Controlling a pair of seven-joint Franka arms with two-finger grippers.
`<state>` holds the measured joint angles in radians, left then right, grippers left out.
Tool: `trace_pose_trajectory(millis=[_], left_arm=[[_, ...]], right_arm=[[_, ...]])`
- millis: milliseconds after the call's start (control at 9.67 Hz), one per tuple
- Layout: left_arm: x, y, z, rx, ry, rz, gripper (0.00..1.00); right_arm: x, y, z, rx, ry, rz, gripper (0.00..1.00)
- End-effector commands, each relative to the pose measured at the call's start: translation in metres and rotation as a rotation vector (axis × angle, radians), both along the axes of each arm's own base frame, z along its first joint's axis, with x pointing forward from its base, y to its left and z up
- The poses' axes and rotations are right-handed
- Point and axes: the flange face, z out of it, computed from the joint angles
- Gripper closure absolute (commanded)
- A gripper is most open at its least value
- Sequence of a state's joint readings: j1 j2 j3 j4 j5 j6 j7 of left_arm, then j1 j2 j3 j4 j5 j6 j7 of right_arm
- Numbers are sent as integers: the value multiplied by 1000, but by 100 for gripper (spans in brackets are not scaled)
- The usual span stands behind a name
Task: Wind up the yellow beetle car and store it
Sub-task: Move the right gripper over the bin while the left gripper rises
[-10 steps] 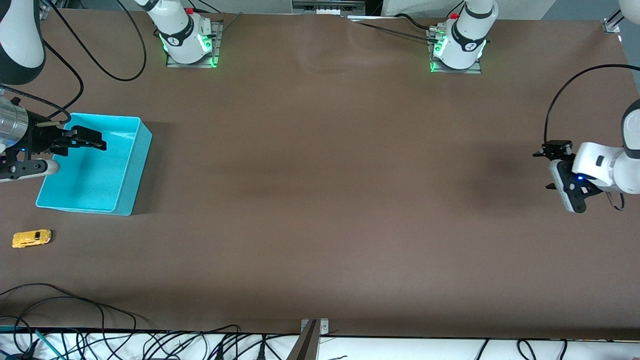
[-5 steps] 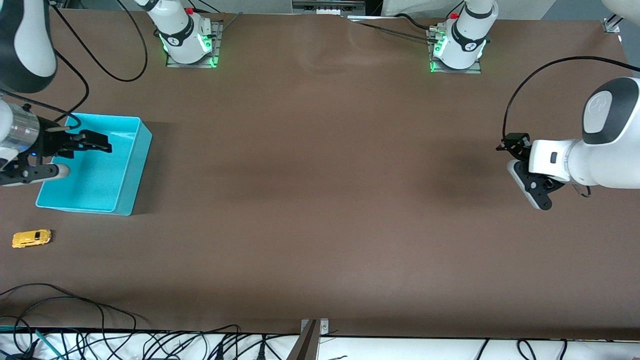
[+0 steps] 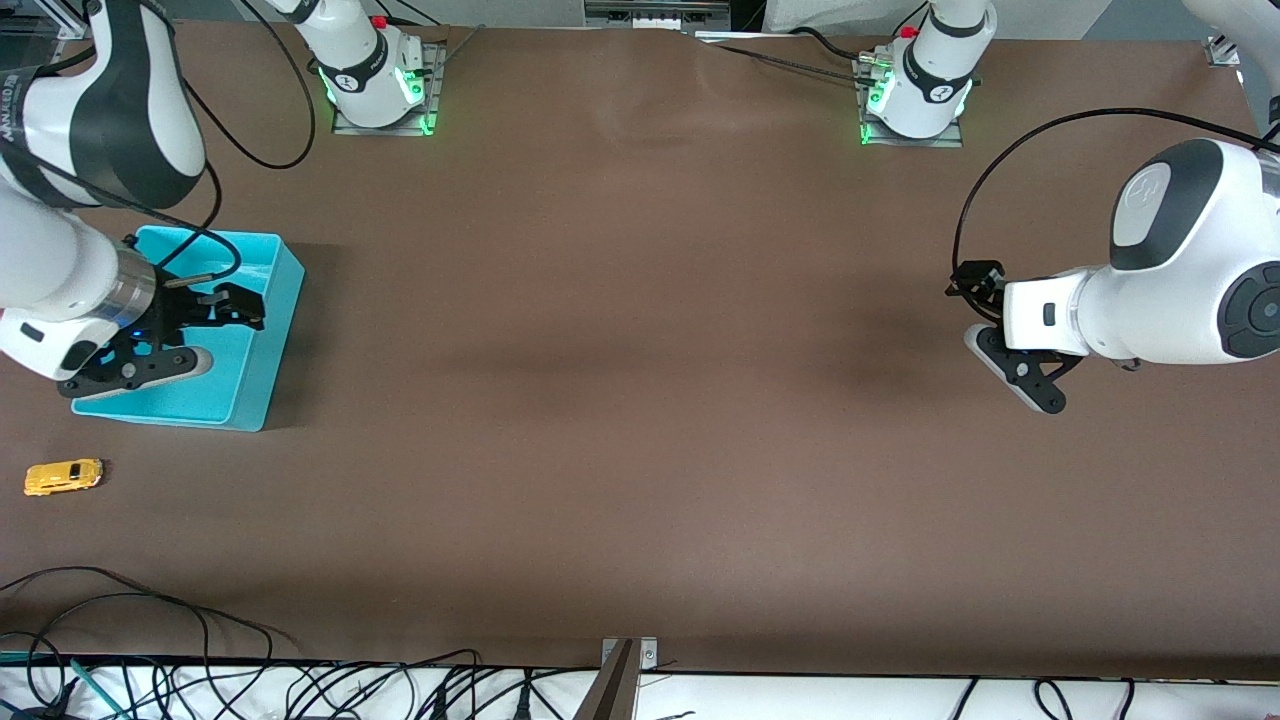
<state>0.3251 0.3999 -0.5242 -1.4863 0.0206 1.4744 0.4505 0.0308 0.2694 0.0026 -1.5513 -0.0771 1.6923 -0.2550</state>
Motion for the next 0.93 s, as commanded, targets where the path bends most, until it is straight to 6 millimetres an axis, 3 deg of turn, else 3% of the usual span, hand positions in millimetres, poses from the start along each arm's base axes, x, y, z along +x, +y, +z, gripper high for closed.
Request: trace_pose_trajectory(millis=[0, 207, 414, 621, 828], left_arm=[[-6, -9, 5, 29, 9, 45, 0], [-6, -10, 5, 29, 10, 45, 0], [-6, -11, 4, 29, 11, 43, 0], [-6, -11, 3, 29, 12, 43, 0], [-6, -11, 4, 29, 11, 44, 0]], right_arm=[[-6, -61, 2, 15, 34, 108, 0], [-16, -130, 4, 17, 70, 245, 0], [-25, -183, 0, 35, 83, 381, 0], [-24, -244, -22, 46, 42, 528, 0], [-12, -290, -75, 64, 11, 682, 0]])
